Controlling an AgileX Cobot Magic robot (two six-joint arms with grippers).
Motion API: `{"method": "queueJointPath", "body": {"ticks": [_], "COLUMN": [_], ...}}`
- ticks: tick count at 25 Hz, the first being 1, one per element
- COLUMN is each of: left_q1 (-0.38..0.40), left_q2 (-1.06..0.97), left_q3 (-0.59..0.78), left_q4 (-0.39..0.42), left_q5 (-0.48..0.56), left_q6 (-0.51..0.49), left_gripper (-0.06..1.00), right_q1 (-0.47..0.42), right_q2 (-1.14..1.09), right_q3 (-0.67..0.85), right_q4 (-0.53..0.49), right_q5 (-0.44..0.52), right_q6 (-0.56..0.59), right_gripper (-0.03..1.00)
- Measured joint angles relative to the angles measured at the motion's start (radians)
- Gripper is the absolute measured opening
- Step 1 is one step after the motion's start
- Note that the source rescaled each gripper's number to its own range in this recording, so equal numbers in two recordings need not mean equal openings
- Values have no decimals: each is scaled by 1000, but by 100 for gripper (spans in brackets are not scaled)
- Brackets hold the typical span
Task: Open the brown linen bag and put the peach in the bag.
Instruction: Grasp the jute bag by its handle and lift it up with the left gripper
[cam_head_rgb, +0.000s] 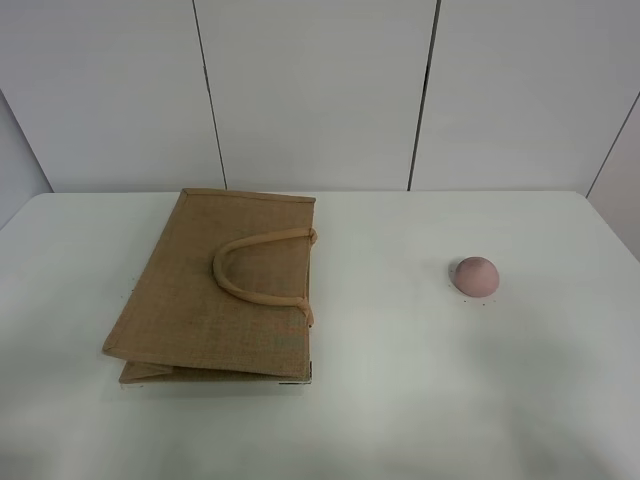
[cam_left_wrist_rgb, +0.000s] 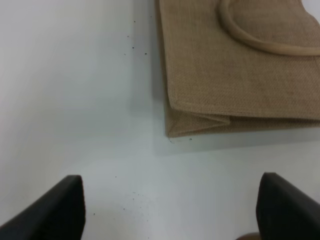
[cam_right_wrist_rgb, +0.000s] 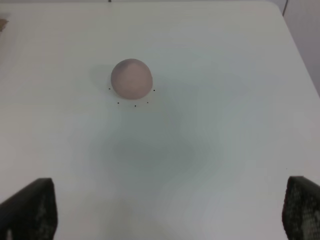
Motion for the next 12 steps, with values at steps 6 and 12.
{"method": "queueJointPath", "body": {"ticks": [6, 12], "left_q1": [0, 0], "left_q2": [0, 0], "left_q3": [0, -9], "left_q4": [0, 0], "left_q5": [0, -1], "left_q6": [0, 0], "left_gripper": [100, 100], "right_q1": [0, 0], "right_q2": [0, 0], "right_q3": [0, 0], "right_q4": [0, 0], "right_q5": [0, 0], "right_q6": [0, 0], "right_gripper": [100, 100]}}
